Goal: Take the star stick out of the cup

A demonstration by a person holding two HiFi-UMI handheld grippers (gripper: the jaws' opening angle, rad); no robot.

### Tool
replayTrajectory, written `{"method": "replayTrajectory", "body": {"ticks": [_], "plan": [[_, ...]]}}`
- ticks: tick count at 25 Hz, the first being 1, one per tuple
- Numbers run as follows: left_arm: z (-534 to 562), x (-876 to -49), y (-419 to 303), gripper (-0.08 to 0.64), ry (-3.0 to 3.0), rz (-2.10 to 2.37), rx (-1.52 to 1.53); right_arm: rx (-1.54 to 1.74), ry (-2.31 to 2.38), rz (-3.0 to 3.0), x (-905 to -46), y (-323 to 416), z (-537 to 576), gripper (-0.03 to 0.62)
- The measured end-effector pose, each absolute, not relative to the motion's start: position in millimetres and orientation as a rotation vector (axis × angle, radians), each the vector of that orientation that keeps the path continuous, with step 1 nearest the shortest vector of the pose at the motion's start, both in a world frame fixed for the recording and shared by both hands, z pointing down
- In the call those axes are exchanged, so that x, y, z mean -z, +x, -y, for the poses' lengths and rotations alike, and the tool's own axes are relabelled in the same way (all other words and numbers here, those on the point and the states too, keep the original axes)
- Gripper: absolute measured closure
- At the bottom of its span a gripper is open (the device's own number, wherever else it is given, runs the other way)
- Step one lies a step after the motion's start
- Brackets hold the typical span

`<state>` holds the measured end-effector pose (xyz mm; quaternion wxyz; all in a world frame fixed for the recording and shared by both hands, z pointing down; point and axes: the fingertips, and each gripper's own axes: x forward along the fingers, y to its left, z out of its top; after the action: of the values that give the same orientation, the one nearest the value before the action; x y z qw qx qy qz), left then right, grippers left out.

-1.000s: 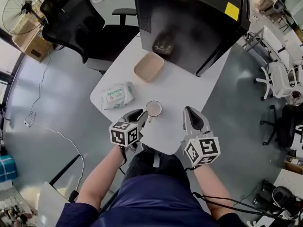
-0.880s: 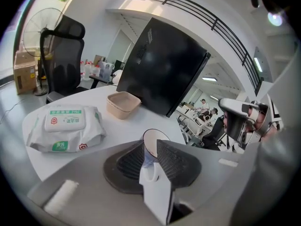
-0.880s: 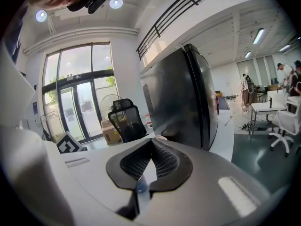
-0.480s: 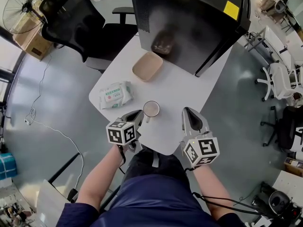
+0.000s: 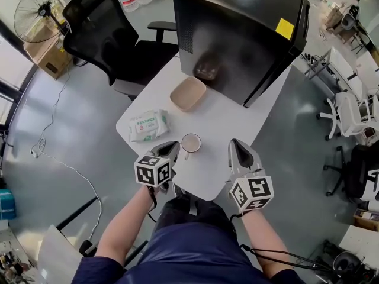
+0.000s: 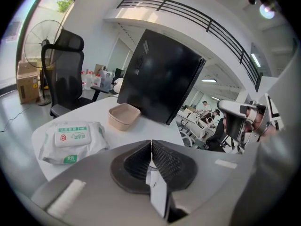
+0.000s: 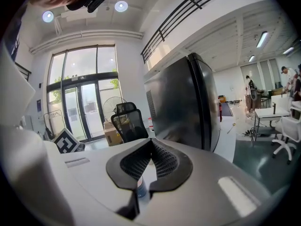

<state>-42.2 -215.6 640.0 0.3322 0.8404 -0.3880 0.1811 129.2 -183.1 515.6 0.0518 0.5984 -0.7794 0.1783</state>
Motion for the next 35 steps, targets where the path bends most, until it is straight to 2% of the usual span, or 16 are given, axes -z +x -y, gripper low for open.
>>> {"method": "replayTrajectory", "body": {"ticks": [12, 35], "plan": [[224.5, -571.6, -64.6, 0.549, 2.306, 1.074, -0.318, -0.446, 1.815, 2.439, -477.3, 123.8, 192.1, 0.584], [241.3, -430.2, -65.4, 0.551, 2.576, 1.140, -0.063, -0.277, 1.834, 2.534, -416.2, 119.1, 212.6, 0.586]]}}
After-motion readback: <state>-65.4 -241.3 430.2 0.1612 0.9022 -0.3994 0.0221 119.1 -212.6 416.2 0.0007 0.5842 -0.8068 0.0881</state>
